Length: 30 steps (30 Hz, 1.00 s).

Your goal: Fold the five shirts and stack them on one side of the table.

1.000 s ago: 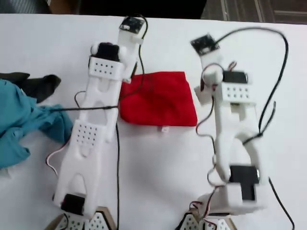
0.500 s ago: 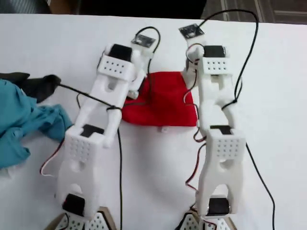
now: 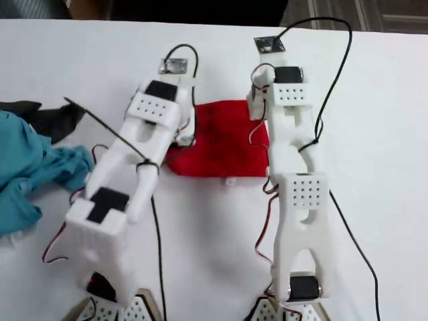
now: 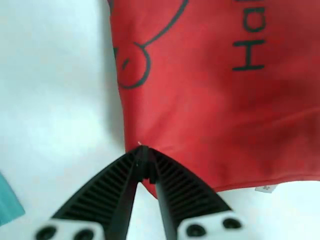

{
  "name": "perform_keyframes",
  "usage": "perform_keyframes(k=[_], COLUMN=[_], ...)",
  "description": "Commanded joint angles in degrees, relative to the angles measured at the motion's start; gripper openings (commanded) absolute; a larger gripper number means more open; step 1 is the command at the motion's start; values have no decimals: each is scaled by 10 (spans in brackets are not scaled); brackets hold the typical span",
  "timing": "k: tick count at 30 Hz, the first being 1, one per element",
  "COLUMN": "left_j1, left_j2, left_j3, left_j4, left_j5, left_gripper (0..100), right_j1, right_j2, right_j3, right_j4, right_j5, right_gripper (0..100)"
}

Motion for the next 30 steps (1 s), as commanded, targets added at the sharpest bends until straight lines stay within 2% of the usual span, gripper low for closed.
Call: perform_keyframes(k=[1,4,6,11,22,26,30], left_j1=[4,-3,-9,-11,-11,-11,-11], left_j2=[-69,-79,-82,-80,-79,-83,-84], left_j3=[64,132,171,216,261,264,267], left_j4=[-34,-59,-84,-142,-150,-156,-151], left_j5=[6,-1,-30,-40,-42,-75,-77], left_gripper=[25,25,25,25,25,25,25], right_j1=[-7,-7,-14,-28,-29,-29,-26], right_j2=[-3,-1,0,0,59,69,67], right_j3=[-27,-26,-26,-22,-27,-39,-60], right_j4=[4,3,3,0,-17,-15,-12], right_j5=[-5,-5,-2,0,1,1,1], right_gripper=[20,20,20,20,20,20,20])
